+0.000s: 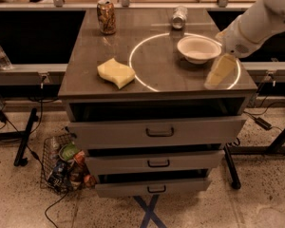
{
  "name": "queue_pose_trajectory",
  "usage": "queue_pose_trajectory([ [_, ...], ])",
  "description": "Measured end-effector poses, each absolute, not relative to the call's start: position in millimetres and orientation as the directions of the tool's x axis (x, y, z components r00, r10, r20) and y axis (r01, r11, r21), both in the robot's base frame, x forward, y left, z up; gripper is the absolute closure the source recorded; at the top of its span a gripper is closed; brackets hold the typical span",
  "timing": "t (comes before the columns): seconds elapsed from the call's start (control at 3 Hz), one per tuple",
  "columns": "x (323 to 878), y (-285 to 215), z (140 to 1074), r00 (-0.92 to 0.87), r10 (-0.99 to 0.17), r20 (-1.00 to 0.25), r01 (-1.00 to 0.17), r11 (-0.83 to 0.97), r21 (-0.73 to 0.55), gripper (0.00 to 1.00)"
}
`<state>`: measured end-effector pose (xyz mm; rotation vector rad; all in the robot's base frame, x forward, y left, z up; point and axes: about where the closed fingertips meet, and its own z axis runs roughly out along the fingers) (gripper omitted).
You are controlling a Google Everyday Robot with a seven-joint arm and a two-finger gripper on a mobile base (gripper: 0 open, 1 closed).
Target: Move paper bowl near sponge
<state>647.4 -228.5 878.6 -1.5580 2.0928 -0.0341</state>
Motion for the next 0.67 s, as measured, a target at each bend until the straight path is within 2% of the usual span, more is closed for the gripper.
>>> queue_pose_trajectory([
  [0.67, 708, -207, 859, -0.236, -0.843, -0.484, -0.872, 0.403, -0.277, 0.00],
])
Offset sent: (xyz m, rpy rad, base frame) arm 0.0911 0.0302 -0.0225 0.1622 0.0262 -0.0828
